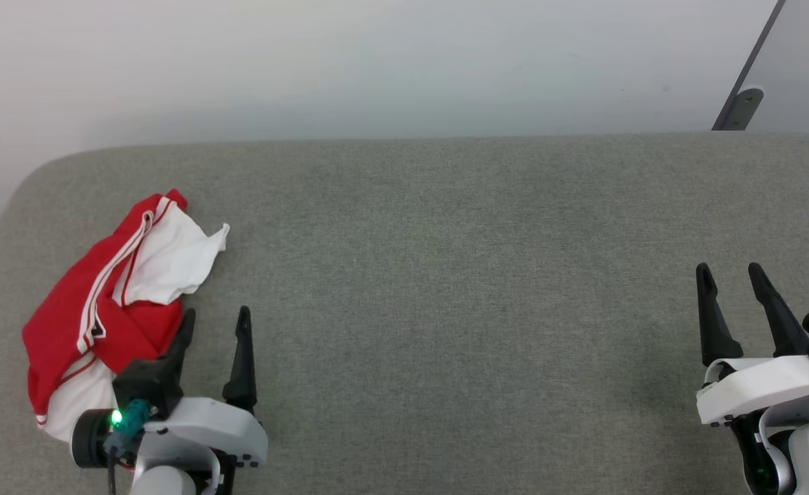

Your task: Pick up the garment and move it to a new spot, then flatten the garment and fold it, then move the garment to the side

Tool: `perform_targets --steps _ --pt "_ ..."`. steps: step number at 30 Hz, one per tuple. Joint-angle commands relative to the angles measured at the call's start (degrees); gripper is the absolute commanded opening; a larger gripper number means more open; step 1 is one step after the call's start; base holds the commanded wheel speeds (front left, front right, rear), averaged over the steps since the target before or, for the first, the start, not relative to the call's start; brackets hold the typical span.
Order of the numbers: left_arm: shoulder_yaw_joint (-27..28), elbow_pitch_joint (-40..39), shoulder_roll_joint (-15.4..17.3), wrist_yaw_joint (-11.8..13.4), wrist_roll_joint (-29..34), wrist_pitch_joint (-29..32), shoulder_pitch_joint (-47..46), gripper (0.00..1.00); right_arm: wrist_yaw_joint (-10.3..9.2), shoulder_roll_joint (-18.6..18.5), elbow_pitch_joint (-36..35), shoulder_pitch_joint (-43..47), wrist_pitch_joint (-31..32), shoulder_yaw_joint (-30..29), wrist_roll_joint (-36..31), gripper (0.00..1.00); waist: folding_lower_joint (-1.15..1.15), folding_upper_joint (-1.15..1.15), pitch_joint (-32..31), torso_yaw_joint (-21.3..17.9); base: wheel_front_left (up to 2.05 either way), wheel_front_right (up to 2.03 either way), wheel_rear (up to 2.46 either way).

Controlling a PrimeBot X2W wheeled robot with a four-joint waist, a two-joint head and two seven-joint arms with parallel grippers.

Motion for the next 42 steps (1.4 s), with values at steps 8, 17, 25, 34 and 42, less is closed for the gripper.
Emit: perform_targets --steps 8,17,25,34,42 --pt "0.23 0.13 0.31 -0.17 4.49 -1.28 -0.97 1.0 -0.07 0.11 -0.67 -0.94 -1.31 -1.22 -2.36 1.0 0.0 0.0 -0.25 0.04 0.0 0.0 0.0" --pt "0.56 0.3 0.01 -0.48 7.98 -2.26 -0.04 1.0 -0.07 0.42 -1.44 0.36 -2.24 -1.34 -3.88 1.0 0.0 0.0 -0.44 0.12 0.0 0.0 0.0" --pt "1.09 0.47 -0.28 -1.27 10.75 -3.03 -0.38 1.0 -0.08 0.54 -1.69 0.83 -3.07 -0.5 -4.61 1.0 0.0 0.0 -0.02 -0.03 0.0 0.0 0.0" --pt "2.9 1.61 -1.83 -2.74 8.63 -2.95 -0.96 1.0 -0.08 0.59 -1.79 1.15 -3.08 -1.26 -2.14 1.0 0.0 0.0 0.01 0.33 0.0 0.0 0.0" --pt "3.64 1.61 -3.19 -2.92 8.97 -2.95 -1.44 1.0 -0.08 0.1 -2.27 1.66 -3.07 -1.61 -0.65 1.0 0.0 0.0 0.52 4.83 0.0 0.0 0.0"
